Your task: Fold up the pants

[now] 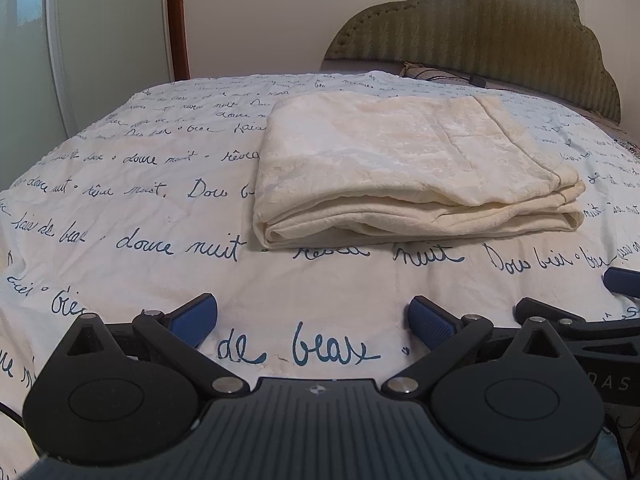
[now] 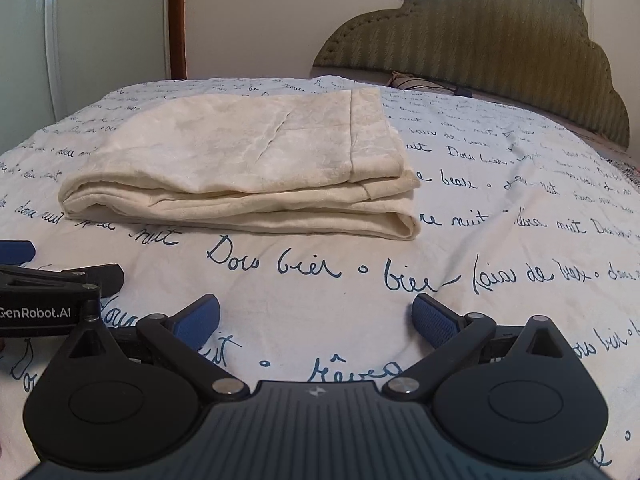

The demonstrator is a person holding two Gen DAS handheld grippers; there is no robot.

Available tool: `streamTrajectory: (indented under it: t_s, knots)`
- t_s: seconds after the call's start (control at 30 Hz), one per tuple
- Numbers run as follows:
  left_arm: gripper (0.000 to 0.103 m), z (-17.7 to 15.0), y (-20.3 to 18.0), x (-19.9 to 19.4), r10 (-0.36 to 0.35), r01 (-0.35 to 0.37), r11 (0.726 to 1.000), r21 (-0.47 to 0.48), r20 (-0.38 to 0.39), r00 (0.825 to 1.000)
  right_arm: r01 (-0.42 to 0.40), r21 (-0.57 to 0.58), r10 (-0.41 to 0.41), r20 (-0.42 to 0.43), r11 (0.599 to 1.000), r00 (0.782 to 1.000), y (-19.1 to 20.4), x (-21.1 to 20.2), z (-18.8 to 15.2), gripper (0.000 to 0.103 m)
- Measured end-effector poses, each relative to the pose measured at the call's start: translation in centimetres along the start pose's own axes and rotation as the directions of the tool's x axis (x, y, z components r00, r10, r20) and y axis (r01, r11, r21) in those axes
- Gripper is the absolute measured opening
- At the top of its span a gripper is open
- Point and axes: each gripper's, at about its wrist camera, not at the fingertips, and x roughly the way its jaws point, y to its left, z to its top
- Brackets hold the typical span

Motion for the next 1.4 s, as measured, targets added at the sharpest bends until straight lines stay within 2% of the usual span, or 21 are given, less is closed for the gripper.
streamTrajectory:
  t_s: [1.07, 1.3, 1.4]
  knots:
    - [0.103, -0.1, 0.1, 0.1, 0.0, 0.0, 1.0, 0.008, 0.001, 1.0, -0.03, 0.036, 0.029, 0.012, 0.999, 1.0, -0.6, -0.3, -0.1, 0.103]
    - [0.103, -0.2, 0.1, 0.0, -0.008, 0.008, 1.0, -0.003, 0.004, 1.0, -0.02, -0.028, 0.022, 0.073, 0.999, 0.997, 0.5, -1.6, 0.5, 0.103]
    - [0.103, -0.1, 0.0, 0.0, -0.006, 0.006, 1.0, 0.0, 0.004, 1.0, 0.016, -0.071, -0.01, 0.082, 0.997, 0.997, 1.0, -1.4, 0.6, 0.103]
